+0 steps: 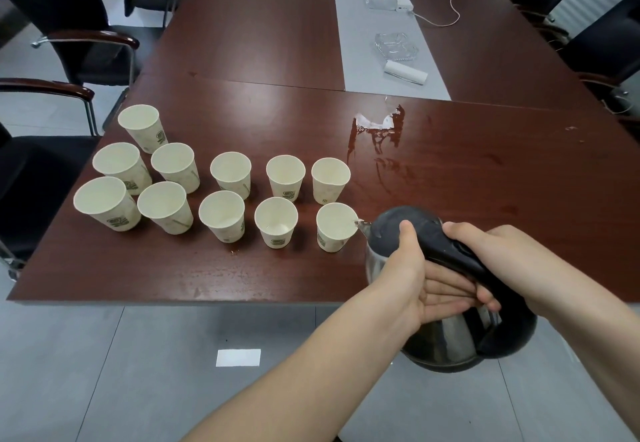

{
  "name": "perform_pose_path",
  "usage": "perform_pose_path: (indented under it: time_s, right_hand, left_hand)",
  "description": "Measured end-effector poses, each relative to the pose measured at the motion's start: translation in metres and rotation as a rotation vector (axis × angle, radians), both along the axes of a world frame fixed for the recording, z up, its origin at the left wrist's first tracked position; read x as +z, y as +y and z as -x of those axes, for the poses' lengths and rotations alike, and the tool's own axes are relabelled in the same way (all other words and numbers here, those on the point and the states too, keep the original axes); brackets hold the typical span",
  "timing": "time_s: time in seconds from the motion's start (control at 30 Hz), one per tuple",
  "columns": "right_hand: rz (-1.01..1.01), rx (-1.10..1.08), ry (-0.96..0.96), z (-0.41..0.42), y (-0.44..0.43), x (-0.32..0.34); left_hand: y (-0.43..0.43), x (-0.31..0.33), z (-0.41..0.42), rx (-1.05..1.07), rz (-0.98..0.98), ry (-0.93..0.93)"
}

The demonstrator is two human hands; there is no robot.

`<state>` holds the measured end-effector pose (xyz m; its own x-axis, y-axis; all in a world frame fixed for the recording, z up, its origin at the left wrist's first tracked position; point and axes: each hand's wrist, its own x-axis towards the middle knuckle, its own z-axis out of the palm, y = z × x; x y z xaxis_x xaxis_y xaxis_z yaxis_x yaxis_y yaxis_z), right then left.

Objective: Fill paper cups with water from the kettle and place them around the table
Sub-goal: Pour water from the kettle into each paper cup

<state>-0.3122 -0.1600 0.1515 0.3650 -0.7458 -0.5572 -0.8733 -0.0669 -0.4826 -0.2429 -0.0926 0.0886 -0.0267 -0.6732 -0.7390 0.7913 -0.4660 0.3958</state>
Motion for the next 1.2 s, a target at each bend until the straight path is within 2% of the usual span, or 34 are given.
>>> perform_pose_path:
  time_s: [0.57,0.9,1.2]
  right_hand:
    - [0.02,-0.099,-0.297,0.015,-0.006,-0.013]
    - [0.015,-0.105,-0.319,0.004,-0.036,-0.017]
    - [-0.014,0.028,-0.289,-0.018,-0.09,-0.017]
  left_hand:
    - [-0.006,0.012,0.002,0.011,0.065,-0.282]
    - [-0.035,0.012,-0.008,0.002,0.054,-0.217]
    - [-0.084,0.007,-0.021,0.109,-0.009,-0.185]
